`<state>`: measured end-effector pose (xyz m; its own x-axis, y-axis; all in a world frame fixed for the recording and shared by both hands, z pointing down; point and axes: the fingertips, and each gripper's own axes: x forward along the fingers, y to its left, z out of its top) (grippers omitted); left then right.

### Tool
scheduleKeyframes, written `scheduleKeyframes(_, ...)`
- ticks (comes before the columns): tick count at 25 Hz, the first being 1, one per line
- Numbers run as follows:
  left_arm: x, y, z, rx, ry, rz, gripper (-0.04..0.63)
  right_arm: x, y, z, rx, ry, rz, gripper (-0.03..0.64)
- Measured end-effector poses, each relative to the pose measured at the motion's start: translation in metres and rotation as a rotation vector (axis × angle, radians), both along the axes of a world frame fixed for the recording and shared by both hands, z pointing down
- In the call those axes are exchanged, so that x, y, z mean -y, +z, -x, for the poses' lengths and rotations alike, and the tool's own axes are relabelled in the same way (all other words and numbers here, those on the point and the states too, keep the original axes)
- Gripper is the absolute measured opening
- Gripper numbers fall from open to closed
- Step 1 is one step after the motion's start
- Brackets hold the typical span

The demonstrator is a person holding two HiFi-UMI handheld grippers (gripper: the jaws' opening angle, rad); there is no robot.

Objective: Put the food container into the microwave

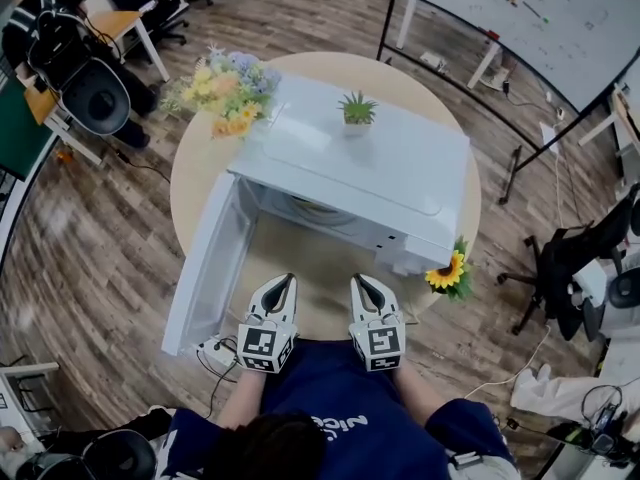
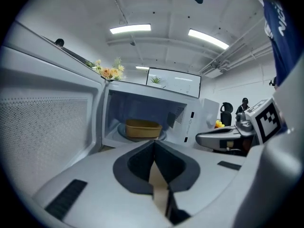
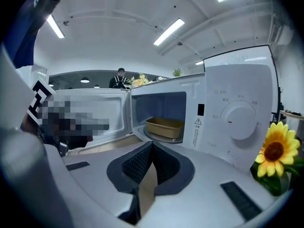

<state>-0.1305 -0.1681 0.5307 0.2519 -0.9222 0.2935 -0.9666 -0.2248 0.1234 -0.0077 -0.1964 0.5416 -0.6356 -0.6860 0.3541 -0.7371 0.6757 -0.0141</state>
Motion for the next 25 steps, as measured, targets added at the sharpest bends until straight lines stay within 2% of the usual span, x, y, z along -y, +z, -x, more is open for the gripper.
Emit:
scheduleKeyframes(4,0.002,0.007,-0.007,0.048,0.049,0.011,0.002,-0.002,-0.003,0.004,0.015,-0.022,0.000,0.009)
scheduleKeyframes(11,0.007,0.009,-0.003,0.000,0.066,0.019,0.002,0.002,0.004,0.007,-0.004,-0.011,0.029,0.009)
scheduleKeyframes(25,0.017,0.014,-0.003,0.019,0.115,0.031,0.002,0.012,0.013,0.011,-0.029,0.011,0.058,0.009)
